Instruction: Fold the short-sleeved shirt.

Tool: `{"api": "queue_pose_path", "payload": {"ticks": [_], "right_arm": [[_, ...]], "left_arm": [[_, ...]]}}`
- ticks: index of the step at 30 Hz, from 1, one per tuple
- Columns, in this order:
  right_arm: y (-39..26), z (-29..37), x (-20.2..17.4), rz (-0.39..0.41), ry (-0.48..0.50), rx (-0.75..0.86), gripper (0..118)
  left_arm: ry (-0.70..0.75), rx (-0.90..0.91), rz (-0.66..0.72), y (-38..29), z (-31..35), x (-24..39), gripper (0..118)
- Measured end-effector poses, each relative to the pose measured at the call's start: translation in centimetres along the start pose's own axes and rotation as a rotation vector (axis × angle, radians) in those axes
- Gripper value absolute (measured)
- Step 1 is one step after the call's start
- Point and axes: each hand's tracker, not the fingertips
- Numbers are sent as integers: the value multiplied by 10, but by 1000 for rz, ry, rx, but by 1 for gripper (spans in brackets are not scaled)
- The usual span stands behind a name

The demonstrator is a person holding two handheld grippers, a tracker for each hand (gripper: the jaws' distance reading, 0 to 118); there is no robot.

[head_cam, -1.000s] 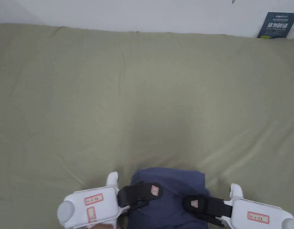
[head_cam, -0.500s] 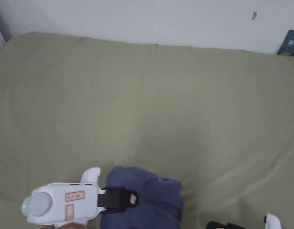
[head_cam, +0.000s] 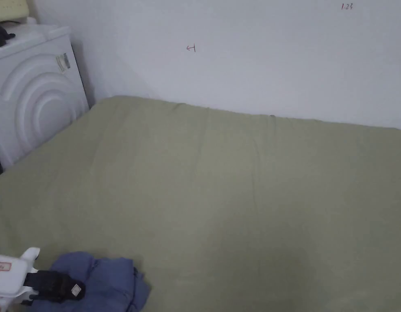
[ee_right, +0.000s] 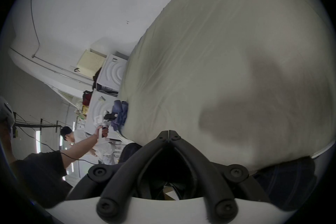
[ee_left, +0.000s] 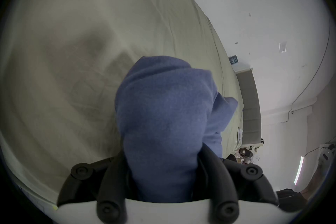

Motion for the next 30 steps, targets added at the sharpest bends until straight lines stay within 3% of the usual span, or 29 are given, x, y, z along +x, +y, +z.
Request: {"api": "queue_pose_path", "payload": {"ticks": [2,3,5,10,13,14,15,17,18,21,26,30], "right_arm": [[-1,1,-1,-14,44,20,0],[-1,1,-2,-11,41,19,0],[-1,1,-8,1,33,18,0],[-10,5,-30,75,61,13,0],[-18,6,-48,147,24,19,0],[-20,8,-59,181,-27,37,0],[-23,11,-69,223,-99,64,0],[-28,17,-94,333,-332,126,0],[-30,22,-106,386,-405,174,0],[-30,51,-144,463,-375,362,0],[-2,101,-210,673,-392,628,0],[9,129,-263,849,-446,800,0]], "left_arm": [[50,-13,44,3,5,6,106],[35,-7,42,-1,11,9,118],[-24,7,31,-9,37,13,118],[179,157,39,-47,104,11,118],[478,301,37,-77,118,31,118],[606,355,42,-90,117,44,115],[727,487,64,-104,118,63,102],[863,589,-68,-141,102,124,15],[906,670,-143,-161,94,154,5],[656,759,-304,-208,65,235,5],[581,1006,-594,-243,29,372,5],[494,1151,-752,-259,21,431,5]]}}
